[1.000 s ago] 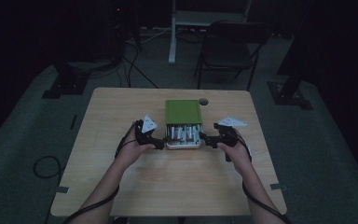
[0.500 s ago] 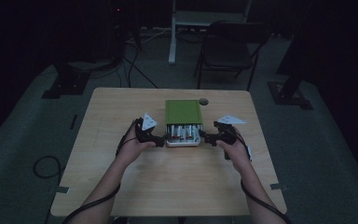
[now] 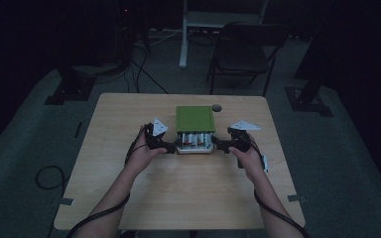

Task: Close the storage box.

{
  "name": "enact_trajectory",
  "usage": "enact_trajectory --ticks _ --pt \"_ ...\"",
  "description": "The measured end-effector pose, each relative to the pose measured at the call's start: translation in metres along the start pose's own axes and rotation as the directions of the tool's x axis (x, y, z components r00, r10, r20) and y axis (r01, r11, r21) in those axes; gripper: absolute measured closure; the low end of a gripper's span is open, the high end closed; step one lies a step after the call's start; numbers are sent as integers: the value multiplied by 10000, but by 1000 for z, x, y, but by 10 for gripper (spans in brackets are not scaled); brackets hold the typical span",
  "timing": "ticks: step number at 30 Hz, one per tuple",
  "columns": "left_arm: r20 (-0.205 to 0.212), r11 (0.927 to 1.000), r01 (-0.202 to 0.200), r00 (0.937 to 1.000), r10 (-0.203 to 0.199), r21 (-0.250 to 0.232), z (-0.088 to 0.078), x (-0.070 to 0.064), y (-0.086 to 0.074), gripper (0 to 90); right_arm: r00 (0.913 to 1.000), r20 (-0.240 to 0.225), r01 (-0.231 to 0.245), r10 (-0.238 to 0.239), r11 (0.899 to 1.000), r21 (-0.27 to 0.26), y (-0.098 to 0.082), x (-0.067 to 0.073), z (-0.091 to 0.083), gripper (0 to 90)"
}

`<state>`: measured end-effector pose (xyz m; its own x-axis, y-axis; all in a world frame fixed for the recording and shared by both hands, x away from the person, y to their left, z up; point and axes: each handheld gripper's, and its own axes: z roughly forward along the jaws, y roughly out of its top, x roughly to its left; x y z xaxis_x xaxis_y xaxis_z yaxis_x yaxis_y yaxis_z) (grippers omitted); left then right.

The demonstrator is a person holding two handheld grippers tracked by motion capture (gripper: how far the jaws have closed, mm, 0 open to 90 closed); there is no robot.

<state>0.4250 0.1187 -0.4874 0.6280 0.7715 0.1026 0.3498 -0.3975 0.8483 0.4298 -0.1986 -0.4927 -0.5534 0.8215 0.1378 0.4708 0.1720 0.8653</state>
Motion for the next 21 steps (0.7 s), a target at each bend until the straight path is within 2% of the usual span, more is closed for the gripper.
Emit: enact_trajectory --ticks 3,7,8,12,14,18,21 --pt "46 9999 -88 10000 89 -57 -1 0 0 41 10000 20 -11 11 10000 -44 -1 1 0 131" --pt "95 9998 -13 10000 15 -189 -3 -1 -1 45 10000 -16 -67 67 9999 -92 -1 1 -1 134" --pt "303 9994 69 9995 -59 -332 -5 -3 0 45 9999 -21 -127 127 9997 -193 0 2 -2 133" --pt "432 9992 -162 9989 178 -363 -9 -8 0 44 9990 -317 -323 311 9987 -403 1 6 -5 132" --pt "477 9991 -140 9987 160 -410 -11 -11 -1 44 9990 -406 -203 182 9985 -514 0 8 -7 132" --pt "627 9991 -130 9979 156 -411 -18 -15 -1 44 9986 -507 152 -172 9991 -397 -4 10 -10 132" --pt "644 9993 -73 9979 96 -353 -22 -16 -3 43 9982 -571 159 -178 9993 -341 -7 11 -12 132"
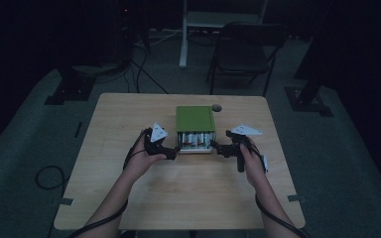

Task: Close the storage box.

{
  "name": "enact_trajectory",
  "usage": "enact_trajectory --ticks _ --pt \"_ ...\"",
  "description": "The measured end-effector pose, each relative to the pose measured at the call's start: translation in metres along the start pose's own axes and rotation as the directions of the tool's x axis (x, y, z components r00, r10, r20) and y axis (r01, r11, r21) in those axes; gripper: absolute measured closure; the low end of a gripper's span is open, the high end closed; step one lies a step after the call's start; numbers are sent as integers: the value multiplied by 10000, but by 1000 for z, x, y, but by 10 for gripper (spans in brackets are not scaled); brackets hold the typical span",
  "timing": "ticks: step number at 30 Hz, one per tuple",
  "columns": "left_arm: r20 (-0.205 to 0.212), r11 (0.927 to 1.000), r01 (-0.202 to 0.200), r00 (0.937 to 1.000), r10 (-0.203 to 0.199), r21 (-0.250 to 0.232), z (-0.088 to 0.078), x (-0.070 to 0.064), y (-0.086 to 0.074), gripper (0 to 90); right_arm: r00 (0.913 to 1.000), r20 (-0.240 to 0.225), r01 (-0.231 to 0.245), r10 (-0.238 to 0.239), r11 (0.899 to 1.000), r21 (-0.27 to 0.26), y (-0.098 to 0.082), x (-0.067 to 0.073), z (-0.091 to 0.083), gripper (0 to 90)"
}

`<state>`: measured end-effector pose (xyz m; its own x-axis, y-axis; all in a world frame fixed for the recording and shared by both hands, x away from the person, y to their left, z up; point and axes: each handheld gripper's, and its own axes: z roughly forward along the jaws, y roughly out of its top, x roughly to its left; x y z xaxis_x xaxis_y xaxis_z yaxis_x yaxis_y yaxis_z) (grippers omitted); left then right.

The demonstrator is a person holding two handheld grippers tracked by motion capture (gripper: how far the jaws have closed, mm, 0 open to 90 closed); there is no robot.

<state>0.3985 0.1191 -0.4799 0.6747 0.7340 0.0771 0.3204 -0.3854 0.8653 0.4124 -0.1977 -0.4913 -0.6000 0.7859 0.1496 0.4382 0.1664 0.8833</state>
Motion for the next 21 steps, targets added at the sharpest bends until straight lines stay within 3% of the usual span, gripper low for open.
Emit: enact_trajectory --ticks 5,21 --pt "-73 9999 131 9999 -131 50 -4 0 -4 41 9997 196 143 -147 9996 229 -2 2 -2 132" --pt "-64 9995 236 9997 -235 222 -14 -3 -18 41 9987 497 132 -145 9996 260 -9 2 -13 132"
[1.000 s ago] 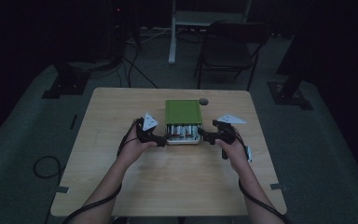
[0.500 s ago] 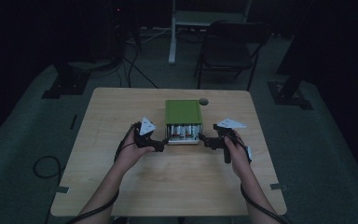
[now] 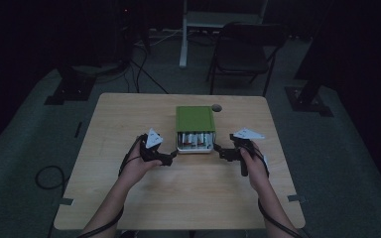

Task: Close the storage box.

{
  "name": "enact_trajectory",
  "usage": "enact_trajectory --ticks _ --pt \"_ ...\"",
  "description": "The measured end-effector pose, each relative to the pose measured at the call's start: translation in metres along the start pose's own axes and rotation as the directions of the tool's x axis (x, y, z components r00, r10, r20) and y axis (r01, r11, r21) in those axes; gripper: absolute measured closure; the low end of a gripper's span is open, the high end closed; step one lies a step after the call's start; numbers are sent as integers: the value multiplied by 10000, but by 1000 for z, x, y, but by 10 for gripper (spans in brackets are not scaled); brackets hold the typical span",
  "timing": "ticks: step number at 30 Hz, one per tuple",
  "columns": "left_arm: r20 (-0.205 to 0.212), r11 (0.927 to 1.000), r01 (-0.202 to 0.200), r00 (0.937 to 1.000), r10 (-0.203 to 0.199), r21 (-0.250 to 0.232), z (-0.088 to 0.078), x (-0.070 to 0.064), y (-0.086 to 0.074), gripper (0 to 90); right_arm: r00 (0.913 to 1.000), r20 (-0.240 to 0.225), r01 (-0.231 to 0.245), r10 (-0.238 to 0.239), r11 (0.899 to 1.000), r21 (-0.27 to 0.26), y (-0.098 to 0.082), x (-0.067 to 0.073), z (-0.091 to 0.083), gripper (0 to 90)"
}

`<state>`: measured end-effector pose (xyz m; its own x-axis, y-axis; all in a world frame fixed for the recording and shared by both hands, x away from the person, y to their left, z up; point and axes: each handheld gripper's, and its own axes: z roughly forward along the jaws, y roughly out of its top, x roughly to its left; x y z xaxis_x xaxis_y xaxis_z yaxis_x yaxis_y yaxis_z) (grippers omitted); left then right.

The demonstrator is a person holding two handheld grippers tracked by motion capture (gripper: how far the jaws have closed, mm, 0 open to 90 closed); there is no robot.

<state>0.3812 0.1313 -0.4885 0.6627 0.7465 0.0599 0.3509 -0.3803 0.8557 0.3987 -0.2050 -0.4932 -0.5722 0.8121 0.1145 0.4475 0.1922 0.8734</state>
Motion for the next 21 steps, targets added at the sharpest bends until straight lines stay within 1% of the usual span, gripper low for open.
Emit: enact_trajectory --ticks 8,13,21 --pt "-83 9998 113 9999 -112 169 -6 2 -12 41 10000 59 66 -67 9999 102 -9 2 -6 132" --pt "-164 9996 197 9997 -194 202 -11 3 -20 41 9997 117 201 -203 9997 168 -14 3 -13 131" --pt "-349 9984 441 9985 -429 346 -20 7 -34 41 9993 105 366 -368 9991 231 -22 6 -22 131"
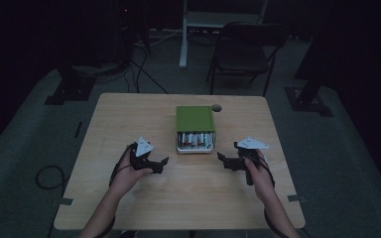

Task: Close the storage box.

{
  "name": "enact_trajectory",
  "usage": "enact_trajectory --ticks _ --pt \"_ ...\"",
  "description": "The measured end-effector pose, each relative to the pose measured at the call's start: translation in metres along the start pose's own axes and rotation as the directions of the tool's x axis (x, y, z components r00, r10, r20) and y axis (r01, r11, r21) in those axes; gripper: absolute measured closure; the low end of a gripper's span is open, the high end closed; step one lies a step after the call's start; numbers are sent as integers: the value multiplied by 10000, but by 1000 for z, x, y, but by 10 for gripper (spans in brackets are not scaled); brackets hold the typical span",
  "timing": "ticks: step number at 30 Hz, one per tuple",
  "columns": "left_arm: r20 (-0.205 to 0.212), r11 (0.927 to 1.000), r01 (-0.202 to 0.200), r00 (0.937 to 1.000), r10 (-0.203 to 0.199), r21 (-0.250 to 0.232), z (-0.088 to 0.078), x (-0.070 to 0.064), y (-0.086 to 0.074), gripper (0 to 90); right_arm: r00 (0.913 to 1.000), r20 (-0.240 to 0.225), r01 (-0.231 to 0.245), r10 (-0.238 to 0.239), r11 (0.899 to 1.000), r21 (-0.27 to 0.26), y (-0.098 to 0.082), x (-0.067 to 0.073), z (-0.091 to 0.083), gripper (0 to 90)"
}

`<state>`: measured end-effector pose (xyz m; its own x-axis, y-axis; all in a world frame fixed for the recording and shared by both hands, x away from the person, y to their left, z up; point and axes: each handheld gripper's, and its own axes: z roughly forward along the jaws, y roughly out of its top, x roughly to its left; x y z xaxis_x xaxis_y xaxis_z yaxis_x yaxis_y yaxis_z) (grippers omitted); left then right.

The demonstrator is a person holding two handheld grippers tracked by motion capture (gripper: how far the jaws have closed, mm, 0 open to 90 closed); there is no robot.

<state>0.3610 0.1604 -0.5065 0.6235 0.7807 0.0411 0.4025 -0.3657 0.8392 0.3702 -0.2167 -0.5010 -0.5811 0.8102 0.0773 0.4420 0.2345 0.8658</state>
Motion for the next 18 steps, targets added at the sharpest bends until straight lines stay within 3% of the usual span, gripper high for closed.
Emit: enact_trajectory --ticks 18 --pt "-555 9986 526 9971 -521 85 -19 14 -27 42 9998 96 -181 178 9992 347 -21 1 -12 131"
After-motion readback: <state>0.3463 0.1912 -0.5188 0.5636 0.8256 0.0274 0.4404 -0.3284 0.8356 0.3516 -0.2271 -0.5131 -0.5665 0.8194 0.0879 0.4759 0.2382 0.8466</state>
